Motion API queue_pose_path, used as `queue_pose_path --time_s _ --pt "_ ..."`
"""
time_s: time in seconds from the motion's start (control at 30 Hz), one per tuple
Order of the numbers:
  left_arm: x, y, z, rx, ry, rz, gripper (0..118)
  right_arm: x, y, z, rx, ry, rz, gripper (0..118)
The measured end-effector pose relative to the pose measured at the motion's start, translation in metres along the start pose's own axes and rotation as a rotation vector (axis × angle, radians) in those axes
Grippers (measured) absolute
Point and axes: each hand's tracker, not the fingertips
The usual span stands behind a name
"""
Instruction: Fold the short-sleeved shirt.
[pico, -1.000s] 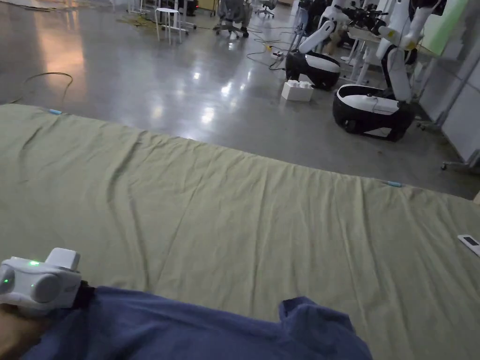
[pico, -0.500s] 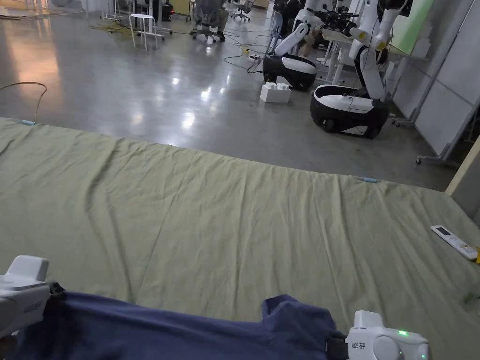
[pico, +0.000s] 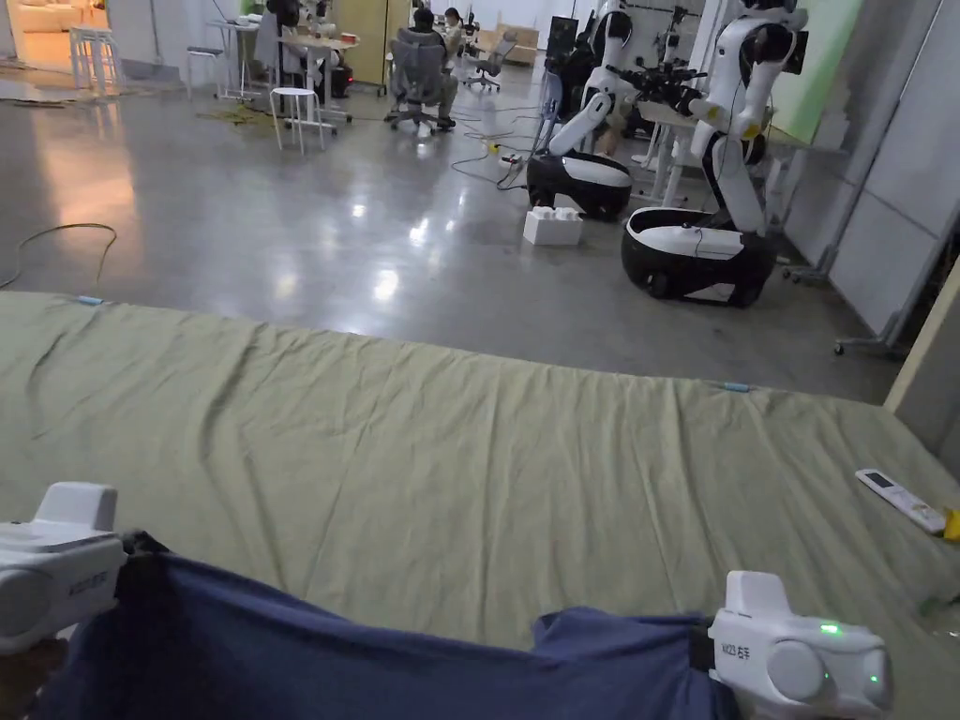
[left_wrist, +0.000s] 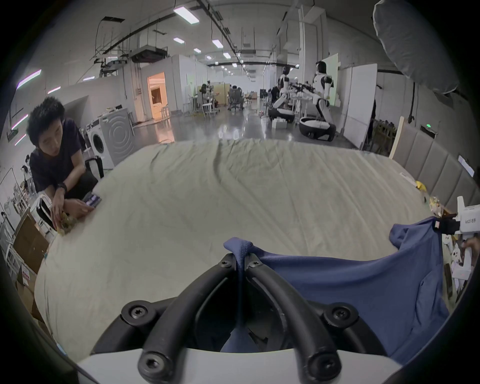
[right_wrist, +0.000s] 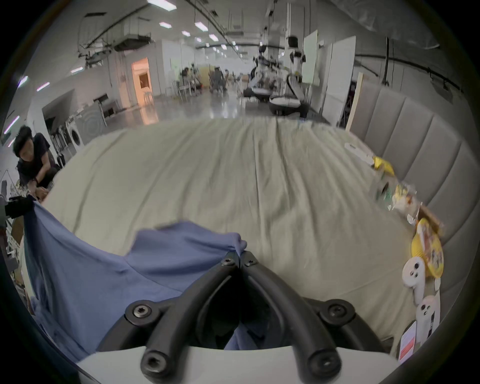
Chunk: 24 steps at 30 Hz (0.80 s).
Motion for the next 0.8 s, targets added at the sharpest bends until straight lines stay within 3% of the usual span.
queue_pose_path --time_s 0.2,0.43,0.63,0.8 --pt "-0.013 0.048 0.065 0.133 0.001 0.026 5 -0.007 0.056 0.094 0.218 -0.010 0.022 0" --pt "-0.030 0.124 0.132 0.298 0.006 0.050 5 0.016 0.138 0.177 0.440 -0.005 0.004 0" --pt "-0.028 0.205 0.163 0.383 0.029 0.025 5 0.007 0.209 0.222 0.602 -0.072 0.095 0" --pt "-0.023 0.261 0.165 0.416 0.056 0.006 5 0.004 0.258 0.232 0.611 -0.112 0.089 0"
